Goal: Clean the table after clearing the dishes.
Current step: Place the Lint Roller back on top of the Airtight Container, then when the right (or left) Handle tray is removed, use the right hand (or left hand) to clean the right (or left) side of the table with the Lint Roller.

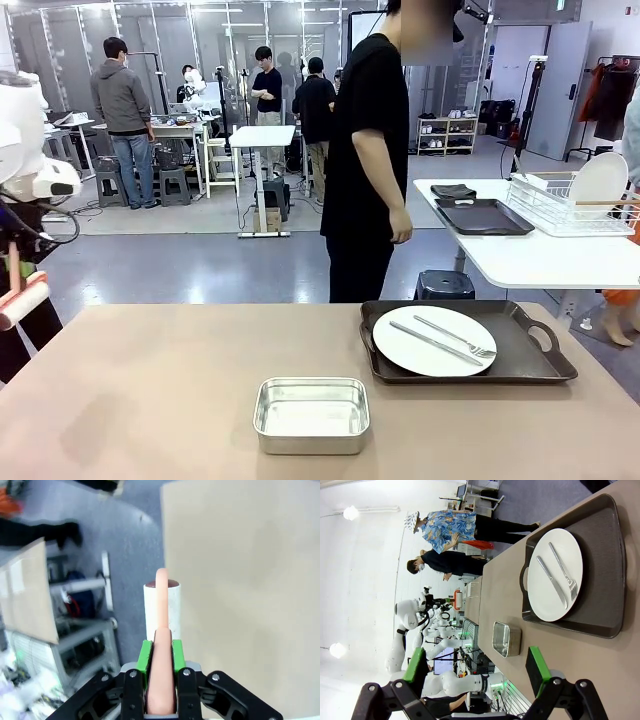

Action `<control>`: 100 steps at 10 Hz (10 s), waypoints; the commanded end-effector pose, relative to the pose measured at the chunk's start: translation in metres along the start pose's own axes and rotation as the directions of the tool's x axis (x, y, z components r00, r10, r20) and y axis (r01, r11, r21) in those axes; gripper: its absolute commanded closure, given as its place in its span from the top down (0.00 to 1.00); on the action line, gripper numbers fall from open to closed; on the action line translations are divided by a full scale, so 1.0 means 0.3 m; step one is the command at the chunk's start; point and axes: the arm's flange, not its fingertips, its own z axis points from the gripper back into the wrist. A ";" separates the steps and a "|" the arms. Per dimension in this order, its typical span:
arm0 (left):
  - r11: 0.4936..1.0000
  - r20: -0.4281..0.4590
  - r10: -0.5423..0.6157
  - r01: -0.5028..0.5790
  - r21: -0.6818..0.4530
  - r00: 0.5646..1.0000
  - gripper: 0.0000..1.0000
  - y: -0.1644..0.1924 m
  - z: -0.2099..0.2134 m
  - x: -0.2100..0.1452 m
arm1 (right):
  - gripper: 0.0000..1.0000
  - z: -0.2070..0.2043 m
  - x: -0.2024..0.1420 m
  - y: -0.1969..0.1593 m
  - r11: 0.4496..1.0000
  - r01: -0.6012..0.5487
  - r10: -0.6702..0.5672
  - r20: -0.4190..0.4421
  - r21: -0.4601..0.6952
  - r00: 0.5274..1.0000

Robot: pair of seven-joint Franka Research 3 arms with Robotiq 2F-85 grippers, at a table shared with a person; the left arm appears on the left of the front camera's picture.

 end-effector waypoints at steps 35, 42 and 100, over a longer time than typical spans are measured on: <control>0.047 0.510 -0.857 0.997 -0.056 0.069 0.21 -1.507 0.470 -0.108 | 1.00 0.001 -0.003 0.012 1.000 -0.007 0.007 0.001 0.001 1.000; 0.020 0.523 -0.849 0.993 -0.119 0.080 0.21 -1.544 0.297 -0.040 | 1.00 0.001 -0.003 0.012 1.000 -0.007 0.007 0.001 0.001 1.000; 0.179 0.421 -0.381 0.512 -0.840 0.823 1.00 -0.541 0.218 0.233 | 1.00 0.001 -0.003 0.012 1.000 -0.007 0.007 0.001 0.001 1.000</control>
